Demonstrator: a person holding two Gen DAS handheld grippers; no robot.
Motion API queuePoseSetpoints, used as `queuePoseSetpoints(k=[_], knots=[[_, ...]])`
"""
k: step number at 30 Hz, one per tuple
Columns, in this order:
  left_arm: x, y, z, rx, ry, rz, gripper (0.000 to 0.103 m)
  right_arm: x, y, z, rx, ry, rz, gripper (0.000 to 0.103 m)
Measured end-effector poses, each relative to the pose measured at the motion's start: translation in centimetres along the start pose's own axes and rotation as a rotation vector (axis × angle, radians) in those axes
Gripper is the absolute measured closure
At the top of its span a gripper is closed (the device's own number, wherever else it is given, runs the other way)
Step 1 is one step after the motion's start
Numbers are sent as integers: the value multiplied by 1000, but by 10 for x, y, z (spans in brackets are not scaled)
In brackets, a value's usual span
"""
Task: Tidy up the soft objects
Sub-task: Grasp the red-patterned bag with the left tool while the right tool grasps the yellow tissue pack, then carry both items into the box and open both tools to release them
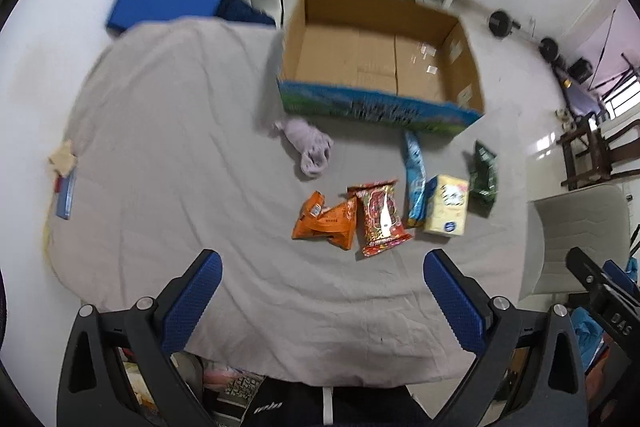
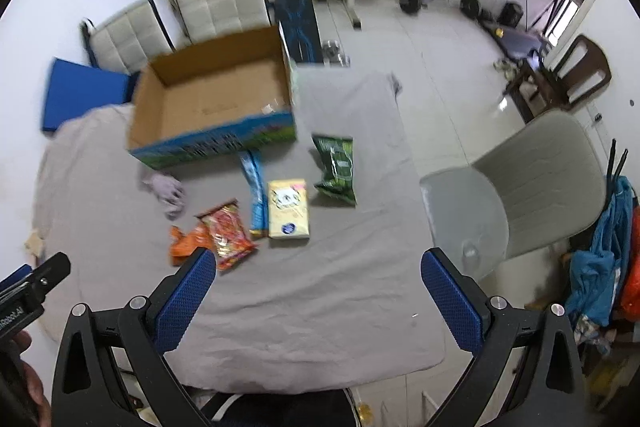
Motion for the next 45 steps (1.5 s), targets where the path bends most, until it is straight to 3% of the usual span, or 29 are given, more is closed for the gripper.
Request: queuePoseSetpoints(k=[7,12,15,18,21,23,29,33,36,40,45], knots=[[21,102,-32,-87,-26,166,1,21,140,6,17,-30,179,0],[35,160,-58,-127,-26,260,13,37,225,21,34,-37,266,0],[35,186,-66,-128,-31,307,13,47,266,27,73,-16,322,2],[31,203,-72,-119,-28,336,13,47,298,34,151,13,398,15],[27,215,-78,-100,-18,351,13,45,310,39,227,34,430,21],[26,221,-82,-92,-10,356,16,44,309,39,226,9,431,28],[21,245,-92,-56,-18,396,44,36,306,36,186,-69,455,31],[22,256,-88,-61,-28,393,53,35,314,44,202,-84,485,31],[13,256,-78,-7,9,366,55,36,319,48,176,-100,507,31],[-7,262,-65,-9,22,388,52,16,321,43,109,-153,548,34],[5,270,-63,-9,4,358,52,8,331,41,108,-124,543,34]])
Point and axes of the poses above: each gripper's, at about its wrist camera, not at the fingertips, and y roughly the way its jaws point, z to its left, x to its top, the point moved 10 cm from there along y, roughly the way its jaws point, and after that the axes turned 10 degrees about z, right-handed, at the moved point
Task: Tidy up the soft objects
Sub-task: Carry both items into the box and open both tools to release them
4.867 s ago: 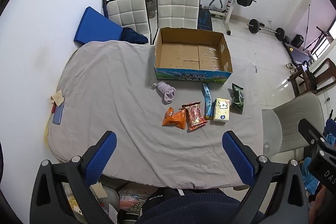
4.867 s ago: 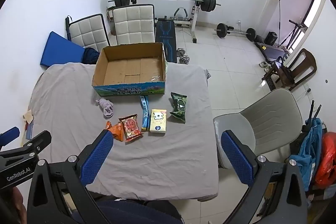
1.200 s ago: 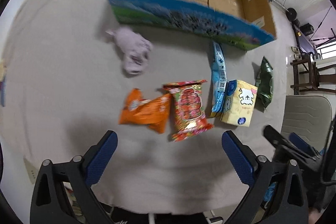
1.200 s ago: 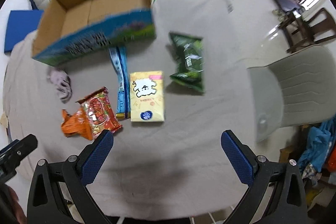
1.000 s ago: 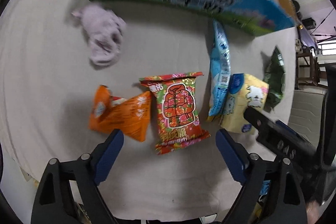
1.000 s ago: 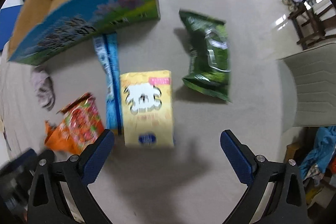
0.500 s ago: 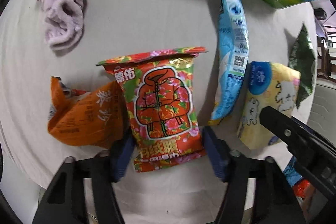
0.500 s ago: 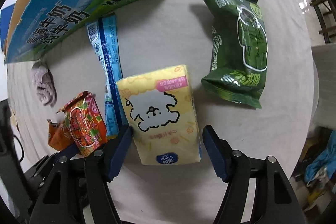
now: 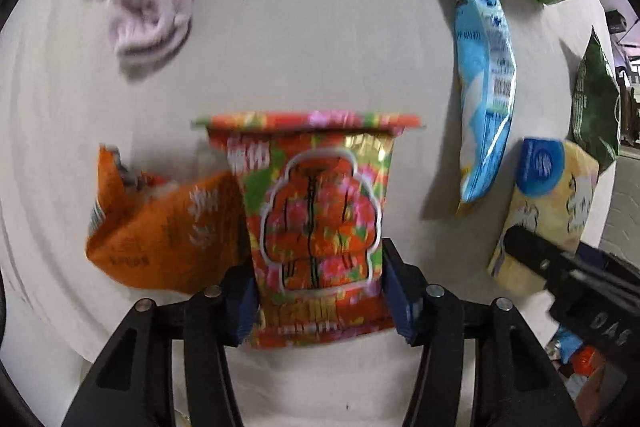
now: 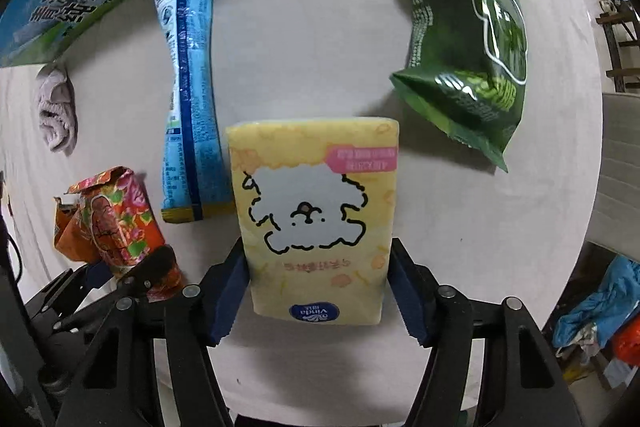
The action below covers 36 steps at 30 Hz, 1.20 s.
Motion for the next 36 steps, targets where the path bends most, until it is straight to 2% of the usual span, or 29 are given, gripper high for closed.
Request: queuePoseSetpoints(k=[3,9,12,19,20,24,28,31,36], knots=[[3,0,2,4,-11,-15,60,5,12,2,-20,17,0,35],[-13,-17,10,27,0,-76,61,3,16,10,-14,33,-45,37],[-21,-19,1,27,13,-102,61,-13,11,17,-3,13,-70,37],[-50,-75,-2,12,55,-210,61,-37,-28,14,30,-45,-137,38],[-50,-99,6,8,63,-229,61,-37,-40,13,33,-49,-145,38],[-56,-154,5,-24,83,-301,61,-40,-72,23,66,-75,-195,38],[-33,-203,-3,-79,102,-347,61,-50,-101,37,102,-110,-251,38],[-14,-226,-11,-107,117,-366,61,-46,-144,49,128,-139,-302,38],[40,-264,-8,-146,133,-388,61,-10,-202,69,126,-158,-391,38]])
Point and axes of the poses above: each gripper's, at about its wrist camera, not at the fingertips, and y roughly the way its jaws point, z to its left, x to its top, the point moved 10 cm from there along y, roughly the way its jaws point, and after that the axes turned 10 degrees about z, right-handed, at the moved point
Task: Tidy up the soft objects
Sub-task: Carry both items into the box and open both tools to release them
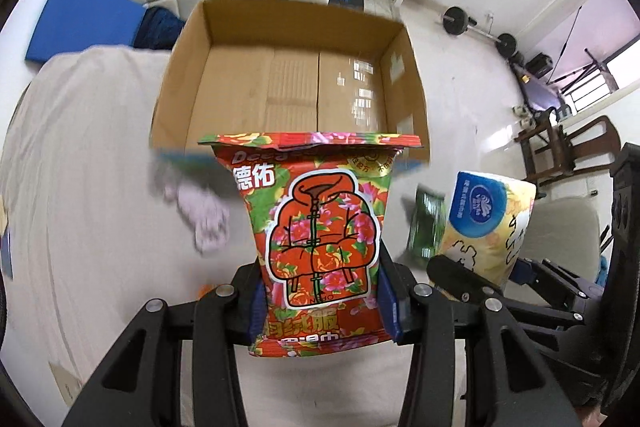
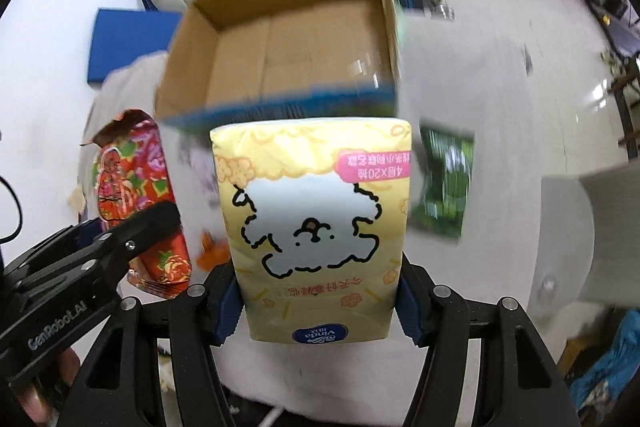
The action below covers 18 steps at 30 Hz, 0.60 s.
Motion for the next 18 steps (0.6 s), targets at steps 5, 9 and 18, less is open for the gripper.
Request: queuePoseSetpoints(k=[5,9,18], knots=[[66,7,10,-41,7,24,61,75,-3,6,-32,18,-37,38],[116,27,14,-88,8,77,61,133,23,10,-61,25,-22,38],[201,109,29,-138,17,233,61,230,109,4,-76,39,75,38]])
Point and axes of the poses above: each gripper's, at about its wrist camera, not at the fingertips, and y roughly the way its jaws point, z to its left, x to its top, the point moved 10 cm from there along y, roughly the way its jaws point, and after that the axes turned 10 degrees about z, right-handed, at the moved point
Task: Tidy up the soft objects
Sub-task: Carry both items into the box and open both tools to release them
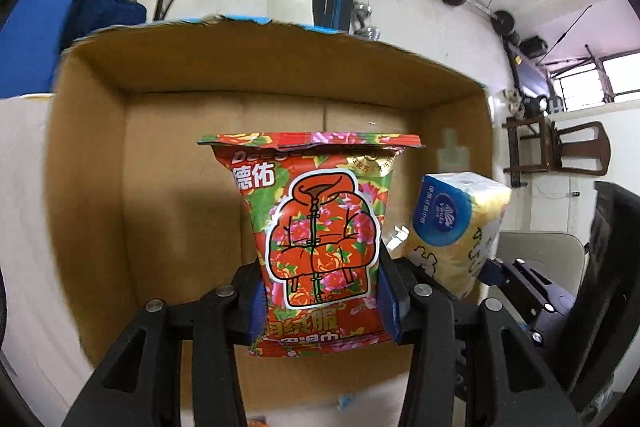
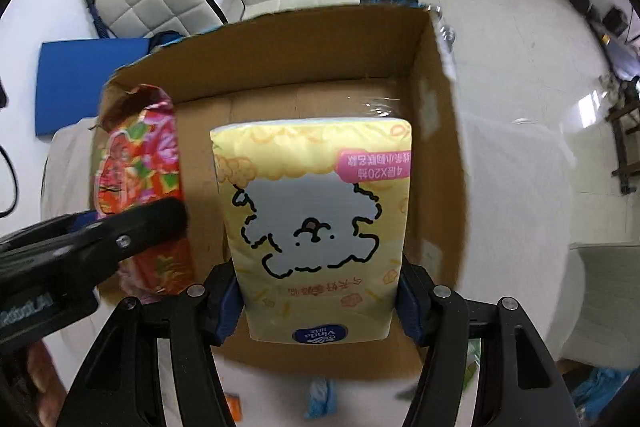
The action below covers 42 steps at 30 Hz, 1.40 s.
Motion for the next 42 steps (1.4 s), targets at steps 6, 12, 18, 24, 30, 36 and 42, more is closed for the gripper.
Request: queuePoseSetpoints(k=[6,12,18,24,30,36,42], knots=[[27,30,8,-44,19,76,61,36,40,1,-20,-14,33,38],[35,39,11,-50,21,107,60,62,64,3,-26,-22,61,37],[27,38,15,36,1,114,55,71,78,-4,-64,-12,85,35],[13,19,13,124,23,72,51,73,74,-3,-86,-4,82,25],[-14,-9,20,146,10,19,22,61,60,-2,-120,-14,74,17],[-48,-40,35,190,8,-68,6,37,40,12,-115,-10,22,0],[-80,-69,44,224,24,-154,4,2,19,6,-167,-1,-35,0]])
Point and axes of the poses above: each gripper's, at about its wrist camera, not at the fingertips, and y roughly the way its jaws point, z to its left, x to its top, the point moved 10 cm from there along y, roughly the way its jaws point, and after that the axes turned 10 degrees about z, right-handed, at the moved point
